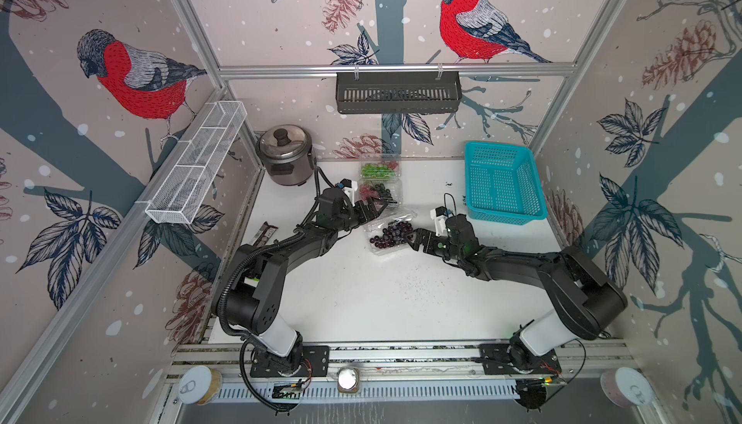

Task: Pack grapes into containers
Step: Close the packing box at the center of the board.

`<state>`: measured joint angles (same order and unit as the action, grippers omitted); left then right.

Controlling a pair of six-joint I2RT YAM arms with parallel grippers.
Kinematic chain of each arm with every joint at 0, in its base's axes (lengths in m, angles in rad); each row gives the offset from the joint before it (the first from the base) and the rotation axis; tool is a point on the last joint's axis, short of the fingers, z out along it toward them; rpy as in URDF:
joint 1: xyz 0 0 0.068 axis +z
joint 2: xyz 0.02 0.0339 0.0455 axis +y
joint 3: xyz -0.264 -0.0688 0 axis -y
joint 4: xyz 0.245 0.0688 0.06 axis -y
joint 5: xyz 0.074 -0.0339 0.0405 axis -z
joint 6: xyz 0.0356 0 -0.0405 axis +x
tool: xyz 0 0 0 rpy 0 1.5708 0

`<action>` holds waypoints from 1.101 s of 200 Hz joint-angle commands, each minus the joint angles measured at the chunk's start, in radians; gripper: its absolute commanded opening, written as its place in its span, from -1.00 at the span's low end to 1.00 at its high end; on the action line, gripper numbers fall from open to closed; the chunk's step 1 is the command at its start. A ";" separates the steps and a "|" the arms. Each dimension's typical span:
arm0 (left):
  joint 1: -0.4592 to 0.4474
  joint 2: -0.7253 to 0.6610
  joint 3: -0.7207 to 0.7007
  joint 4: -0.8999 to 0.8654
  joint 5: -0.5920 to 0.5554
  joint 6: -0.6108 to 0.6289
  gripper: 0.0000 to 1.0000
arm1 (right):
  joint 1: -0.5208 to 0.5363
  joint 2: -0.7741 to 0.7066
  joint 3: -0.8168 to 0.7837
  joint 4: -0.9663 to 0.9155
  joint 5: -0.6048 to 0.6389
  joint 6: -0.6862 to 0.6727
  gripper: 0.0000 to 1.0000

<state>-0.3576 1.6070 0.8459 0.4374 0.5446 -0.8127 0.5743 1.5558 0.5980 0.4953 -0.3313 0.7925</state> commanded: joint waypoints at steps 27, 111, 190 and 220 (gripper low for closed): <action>-0.015 0.008 0.027 0.014 -0.024 -0.006 0.93 | -0.027 -0.053 -0.052 0.012 -0.013 -0.026 0.99; -0.116 0.058 0.068 0.030 -0.043 -0.026 0.94 | -0.130 -0.169 -0.132 0.008 -0.067 -0.030 0.99; -0.194 0.106 0.087 0.053 -0.051 -0.048 0.93 | -0.175 -0.121 -0.186 0.182 -0.167 0.053 0.92; -0.219 0.110 0.084 0.057 -0.051 -0.056 0.93 | -0.175 -0.073 -0.213 0.308 -0.208 0.116 0.76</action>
<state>-0.5617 1.7153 0.9264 0.4465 0.4969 -0.8585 0.3985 1.4590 0.4000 0.6445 -0.4862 0.8448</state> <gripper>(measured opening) 0.967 0.906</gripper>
